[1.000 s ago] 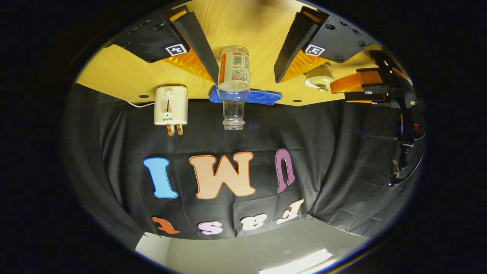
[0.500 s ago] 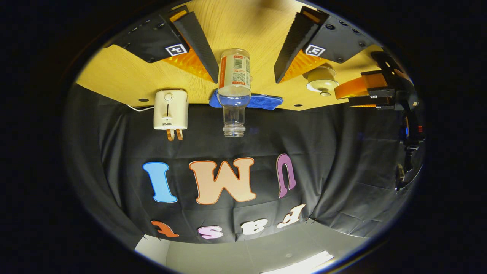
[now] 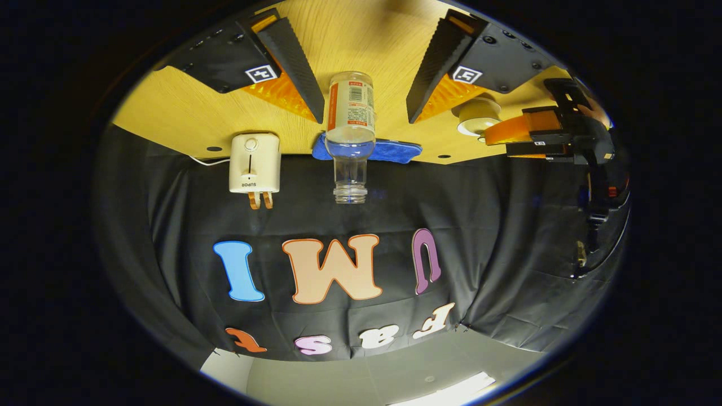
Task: Open the teacup lid with one hand, grasp the water bottle and pour water into the teacup with the other hand; after pouring, place the water bottle on the coaster and then close the teacup lid.
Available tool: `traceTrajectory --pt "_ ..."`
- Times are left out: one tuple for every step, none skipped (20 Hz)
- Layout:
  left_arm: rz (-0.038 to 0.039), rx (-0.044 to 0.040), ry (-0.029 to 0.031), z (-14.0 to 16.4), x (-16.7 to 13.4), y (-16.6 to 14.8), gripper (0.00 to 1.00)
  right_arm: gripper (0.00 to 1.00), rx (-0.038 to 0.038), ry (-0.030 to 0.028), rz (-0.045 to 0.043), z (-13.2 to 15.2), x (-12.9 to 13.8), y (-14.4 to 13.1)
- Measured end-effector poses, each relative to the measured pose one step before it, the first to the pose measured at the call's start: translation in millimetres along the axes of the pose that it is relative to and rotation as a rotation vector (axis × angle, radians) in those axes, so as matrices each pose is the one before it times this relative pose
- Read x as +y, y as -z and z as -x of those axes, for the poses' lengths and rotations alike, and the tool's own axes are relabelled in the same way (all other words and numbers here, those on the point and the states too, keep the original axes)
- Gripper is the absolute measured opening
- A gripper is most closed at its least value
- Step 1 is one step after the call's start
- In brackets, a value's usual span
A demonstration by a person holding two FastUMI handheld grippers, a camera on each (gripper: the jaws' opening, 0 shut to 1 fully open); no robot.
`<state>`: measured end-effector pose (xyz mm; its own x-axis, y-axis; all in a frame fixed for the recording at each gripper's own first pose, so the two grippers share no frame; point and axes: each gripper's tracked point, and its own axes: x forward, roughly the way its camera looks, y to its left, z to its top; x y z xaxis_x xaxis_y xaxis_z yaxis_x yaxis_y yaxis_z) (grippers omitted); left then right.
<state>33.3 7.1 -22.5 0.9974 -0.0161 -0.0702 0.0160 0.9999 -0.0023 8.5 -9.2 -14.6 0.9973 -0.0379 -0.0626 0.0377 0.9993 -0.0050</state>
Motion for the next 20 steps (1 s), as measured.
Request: traceTrajectory --pt "-0.00150 0.01466 0.00755 -3.30 -0.66 0.97 0.95 0.92 0.00049 -0.00063 -0.00039 -0.94 -0.07 0.34" --pt "-0.00042 0.01523 0.00547 -3.00 -0.73 4.03 0.94 0.95 0.00102 -0.00690 -0.00026 -1.30 1.52 -0.28" --pt "-0.00023 0.00974 0.00162 -1.89 0.41 0.75 0.95 0.92 0.00066 -0.00701 -0.00078 -0.52 0.53 0.93" --pt "-0.00004 0.00327 0.00047 -2.58 0.56 0.65 0.95 0.95 -0.00010 -0.00469 -0.00002 -0.06 -0.11 -0.91" --pt "-0.00132 0.00218 0.00219 -2.38 -0.19 -0.75 0.95 0.95 -0.00004 0.00146 0.00018 0.38 0.30 0.28" --pt "-0.00131 0.00675 0.00506 -2.04 -0.62 0.69 0.95 0.95 -0.00087 0.00355 0.00027 -0.71 -2.03 -0.62" --pt "-0.00023 0.01379 0.00346 -2.87 -0.77 1.07 0.96 0.92 0.00086 0.00177 -0.00047 -0.82 -0.22 1.28" --pt "-0.00060 0.01708 0.00473 -2.97 0.22 4.00 0.95 0.92 0.00033 -0.00018 0.00038 -0.87 -0.42 -0.78" --pt "0.00141 0.01521 0.00686 -2.02 -1.07 2.23 0.95 0.92 -0.00012 -0.00184 -0.00043 0.48 0.41 0.40" --pt "-0.00141 0.01042 0.00512 -0.83 -1.75 1.74 0.94 0.92 0.00079 -0.00289 0.00008 0.36 0.70 -0.31" --pt "-0.00034 0.00687 0.00261 0.15 -0.08 -0.01 0.90 0.92 -0.00120 -0.00186 0.00071 -0.79 1.43 0.08" --pt "-0.00136 0.00297 0.00209 -2.50 0.40 -0.35 0.89 0.95 0.00007 -0.00013 -0.00017 0.00 -0.01 -0.67" --pt "-0.00224 0.00023 0.00150 -1.51 -0.46 -1.08 0.88 0.92 0.00049 0.00014 -0.00060 0.27 -1.53 0.38" --pt "-0.00307 0.00115 0.00309 -0.76 -0.30 0.30 0.88 0.95 -0.00059 -0.00047 0.00048 -0.16 0.56 -0.37" --pt "-0.00301 0.00274 0.00408 -1.48 -0.57 0.05 0.86 0.95 0.00011 -0.00171 -0.00020 -0.12 0.35 0.91" --pt "-0.00386 0.00373 0.00607 -1.12 -1.55 1.17 0.85 0.92 0.00015 -0.00130 -0.00029 -0.29 -0.20 -0.13" --pt "-0.00509 0.00871 0.00323 -1.27 -1.21 1.15 0.83 0.92 -0.00025 -0.00084 0.00018 -0.02 0.40 -0.50" --pt "-0.00607 0.00393 -0.00156 -0.50 -0.15 1.40 0.82 0.92 -0.00011 -0.00030 0.00002 -0.20 0.04 0.52" --pt "-0.00592 0.00373 -0.00647 -0.86 1.91 -0.17 0.80 0.92 -0.00004 -0.00034 -0.00005 0.30 -0.18 -0.53" --pt "-0.00606 0.00897 -0.00301 -1.30 0.99 0.84 0.78 0.92 -0.00011 -0.00095 -0.00004 0.07 0.61 -0.38"
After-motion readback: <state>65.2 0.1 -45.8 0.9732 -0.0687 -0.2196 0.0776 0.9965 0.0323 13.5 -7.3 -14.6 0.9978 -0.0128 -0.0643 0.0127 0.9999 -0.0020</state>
